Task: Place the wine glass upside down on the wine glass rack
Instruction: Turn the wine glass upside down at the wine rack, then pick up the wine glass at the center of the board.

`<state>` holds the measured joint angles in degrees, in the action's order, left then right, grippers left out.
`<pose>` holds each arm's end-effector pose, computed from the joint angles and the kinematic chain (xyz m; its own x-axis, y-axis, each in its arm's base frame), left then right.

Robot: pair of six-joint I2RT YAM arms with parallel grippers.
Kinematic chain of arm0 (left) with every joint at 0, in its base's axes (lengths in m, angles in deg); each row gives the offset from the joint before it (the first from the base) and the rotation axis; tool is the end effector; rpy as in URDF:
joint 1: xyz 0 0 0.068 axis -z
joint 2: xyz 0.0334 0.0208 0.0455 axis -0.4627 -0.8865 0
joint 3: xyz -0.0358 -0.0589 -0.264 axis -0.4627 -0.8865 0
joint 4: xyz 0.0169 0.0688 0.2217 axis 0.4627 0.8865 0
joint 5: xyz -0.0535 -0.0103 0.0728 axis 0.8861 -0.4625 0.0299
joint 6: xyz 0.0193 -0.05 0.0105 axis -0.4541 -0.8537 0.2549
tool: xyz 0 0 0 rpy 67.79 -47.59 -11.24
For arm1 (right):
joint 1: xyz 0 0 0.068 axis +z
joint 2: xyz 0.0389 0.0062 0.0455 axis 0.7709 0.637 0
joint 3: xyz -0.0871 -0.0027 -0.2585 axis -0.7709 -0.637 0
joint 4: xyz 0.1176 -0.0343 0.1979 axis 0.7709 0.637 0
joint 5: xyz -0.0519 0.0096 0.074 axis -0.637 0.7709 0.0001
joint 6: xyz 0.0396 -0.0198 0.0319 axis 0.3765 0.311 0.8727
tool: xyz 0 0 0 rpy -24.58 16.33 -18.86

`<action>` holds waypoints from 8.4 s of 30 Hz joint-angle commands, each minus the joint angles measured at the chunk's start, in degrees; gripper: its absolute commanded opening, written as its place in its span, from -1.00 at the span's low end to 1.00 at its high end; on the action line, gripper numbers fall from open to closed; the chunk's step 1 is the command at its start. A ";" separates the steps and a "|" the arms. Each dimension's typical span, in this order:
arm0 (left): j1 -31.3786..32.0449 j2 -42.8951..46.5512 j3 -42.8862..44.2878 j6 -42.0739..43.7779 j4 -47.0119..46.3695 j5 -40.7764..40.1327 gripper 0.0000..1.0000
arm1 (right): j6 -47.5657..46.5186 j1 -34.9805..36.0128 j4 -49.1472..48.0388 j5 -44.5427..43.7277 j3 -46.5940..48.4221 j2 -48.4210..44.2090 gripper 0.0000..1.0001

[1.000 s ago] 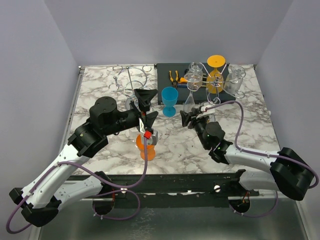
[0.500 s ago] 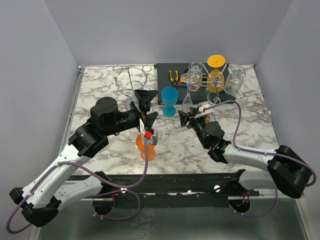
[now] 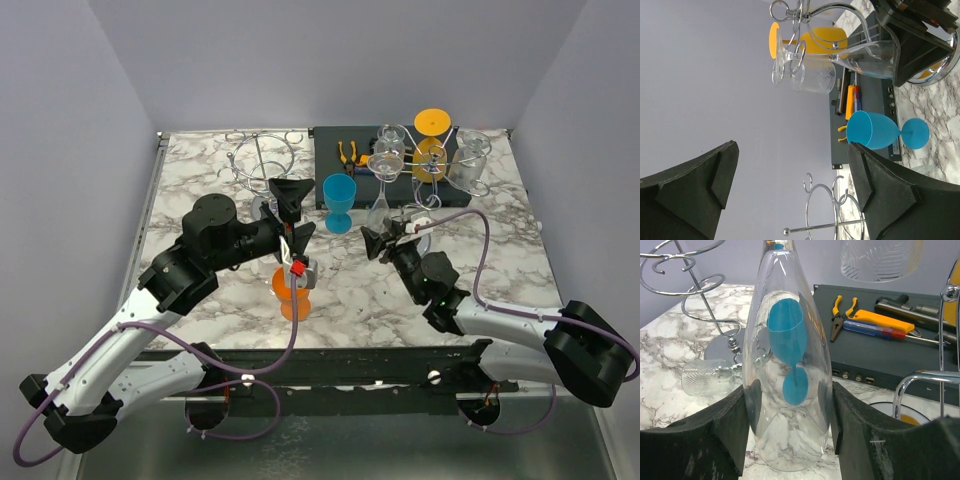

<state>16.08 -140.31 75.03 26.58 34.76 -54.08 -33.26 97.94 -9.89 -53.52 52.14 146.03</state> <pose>0.1039 -0.1173 0.4118 0.8417 0.4397 -0.3133 0.3407 0.0176 0.9400 0.1578 0.1500 0.2544 0.0575 0.1073 -0.9926 -0.3978 0.9143 0.0758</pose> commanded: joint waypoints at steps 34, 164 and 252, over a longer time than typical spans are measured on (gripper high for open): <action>0.40 -4.80 3.13 -25.16 -2.16 -12.50 0.97 | 6.47 -0.22 6.60 -2.87 -2.45 -6.27 0.99; -45.30 -16.39 -4.04 -40.58 19.87 -12.36 -0.18 | 5.63 25.30 -3.75 14.36 19.79 50.29 0.21; -45.59 -10.17 10.99 -49.68 24.49 -6.82 0.45 | 9.08 5.19 29.12 -5.11 47.82 51.30 0.24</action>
<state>-29.10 -151.52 84.05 -22.58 59.05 -62.58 -23.25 103.25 21.38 -59.73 97.61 194.55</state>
